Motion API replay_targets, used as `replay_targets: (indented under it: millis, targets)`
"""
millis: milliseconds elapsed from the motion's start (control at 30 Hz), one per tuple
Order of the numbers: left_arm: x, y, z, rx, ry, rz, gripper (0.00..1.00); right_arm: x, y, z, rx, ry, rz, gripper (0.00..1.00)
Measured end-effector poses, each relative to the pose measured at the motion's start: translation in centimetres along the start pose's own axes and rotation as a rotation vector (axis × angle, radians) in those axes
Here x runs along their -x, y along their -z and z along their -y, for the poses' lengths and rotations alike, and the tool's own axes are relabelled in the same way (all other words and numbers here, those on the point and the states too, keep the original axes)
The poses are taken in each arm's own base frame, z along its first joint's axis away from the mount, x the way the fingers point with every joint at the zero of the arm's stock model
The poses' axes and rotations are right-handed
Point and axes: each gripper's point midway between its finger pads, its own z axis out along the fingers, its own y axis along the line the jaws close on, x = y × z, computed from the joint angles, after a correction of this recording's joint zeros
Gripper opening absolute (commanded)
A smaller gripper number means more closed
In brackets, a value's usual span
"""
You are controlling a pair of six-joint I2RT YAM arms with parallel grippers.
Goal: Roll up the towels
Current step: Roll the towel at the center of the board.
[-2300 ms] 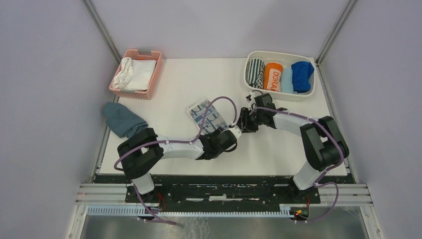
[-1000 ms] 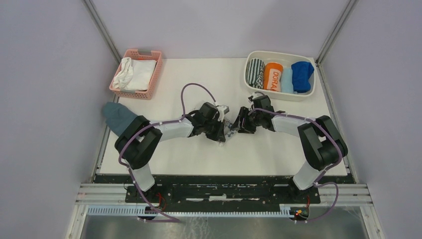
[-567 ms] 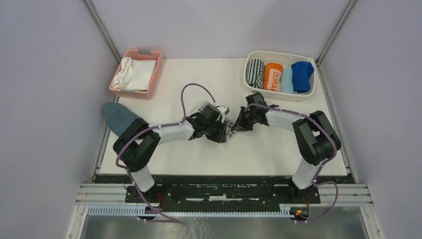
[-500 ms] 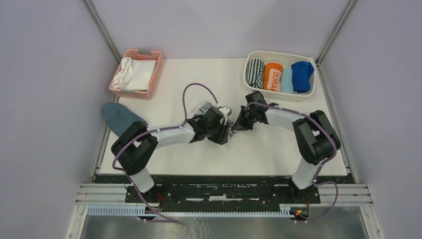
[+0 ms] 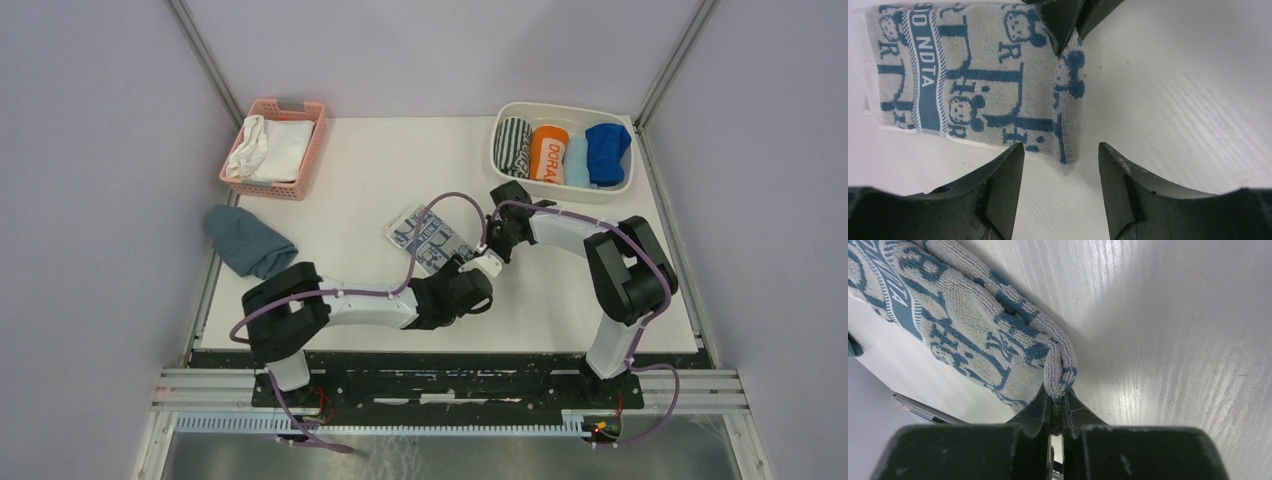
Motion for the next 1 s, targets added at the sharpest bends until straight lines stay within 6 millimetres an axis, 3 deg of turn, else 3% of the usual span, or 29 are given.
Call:
replay_targets:
  millis: [167,233,433,600,733,900,1000]
  targets:
    - [-2.1,-1.4,0.7,0.079,-0.149,-0.037,0.57,-0.2,0.1,0.1,-0.008,-0.019,-0.008,0.03]
    - [-2.4,-1.8,0.8,0.110,-0.188,-0.040,0.50,-0.2,0.1,0.1,-0.009,-0.023,-0.009,0.03]
    - [-2.4,-2.7,0.7,0.176,-0.239,-0.044,0.04,-0.2,0.1,0.0,-0.010,-0.030,-0.009,0.05]
    - [-2.6,-2.9,0.7,0.150,-0.234,-0.054,0.03,0.0,0.2,-0.5,0.017,-0.004,-0.007,0.31]
    - [-2.1,-2.8,0.2,0.013,-0.095,-0.065,0.03,0.3,0.9,-1.3,0.063,0.053,0.006,0.44]
    - [-0.5,-3.3,-2.6,-0.175,0.226,-0.045,0.03,1.8,3.1,-3.4,0.174,0.127,0.089,0.53]
    - [-0.7,-3.9,-3.5,-0.274,0.392,-0.060,0.03,2.7,4.5,-4.1,0.229,0.154,0.151,0.54]
